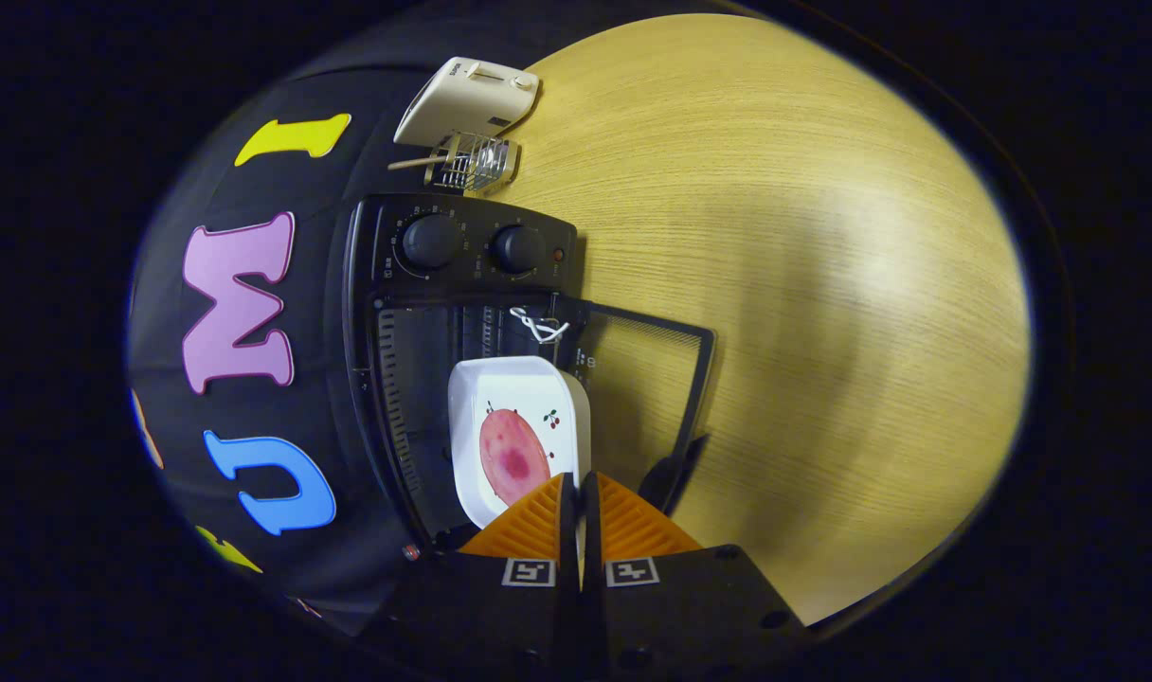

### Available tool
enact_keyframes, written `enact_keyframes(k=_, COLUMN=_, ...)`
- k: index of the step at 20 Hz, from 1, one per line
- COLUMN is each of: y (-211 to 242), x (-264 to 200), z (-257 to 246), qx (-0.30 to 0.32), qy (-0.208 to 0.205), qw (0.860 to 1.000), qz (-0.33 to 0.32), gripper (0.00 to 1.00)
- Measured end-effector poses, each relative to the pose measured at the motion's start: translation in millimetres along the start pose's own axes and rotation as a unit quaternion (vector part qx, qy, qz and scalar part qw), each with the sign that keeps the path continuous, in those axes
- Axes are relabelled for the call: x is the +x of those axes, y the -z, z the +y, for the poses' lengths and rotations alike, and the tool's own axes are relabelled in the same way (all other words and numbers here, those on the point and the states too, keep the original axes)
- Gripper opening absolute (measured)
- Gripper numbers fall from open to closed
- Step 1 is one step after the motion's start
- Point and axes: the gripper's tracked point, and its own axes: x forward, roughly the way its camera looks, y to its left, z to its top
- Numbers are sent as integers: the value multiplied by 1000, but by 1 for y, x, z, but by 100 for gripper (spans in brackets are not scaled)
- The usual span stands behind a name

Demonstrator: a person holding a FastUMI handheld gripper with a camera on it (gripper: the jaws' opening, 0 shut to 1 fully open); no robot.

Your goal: Open the toaster oven, put the food inside, and close the toaster oven door.

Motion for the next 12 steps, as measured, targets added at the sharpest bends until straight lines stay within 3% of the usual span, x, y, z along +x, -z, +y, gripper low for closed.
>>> enact_keyframes(k=6, y=-2, x=52, z=27, qx=38, qy=2, qw=997, qz=-60, gripper=5)
enact_keyframes(k=12, y=-4, x=77, z=50, qx=51, qy=-12, qw=995, qz=-80, gripper=5)
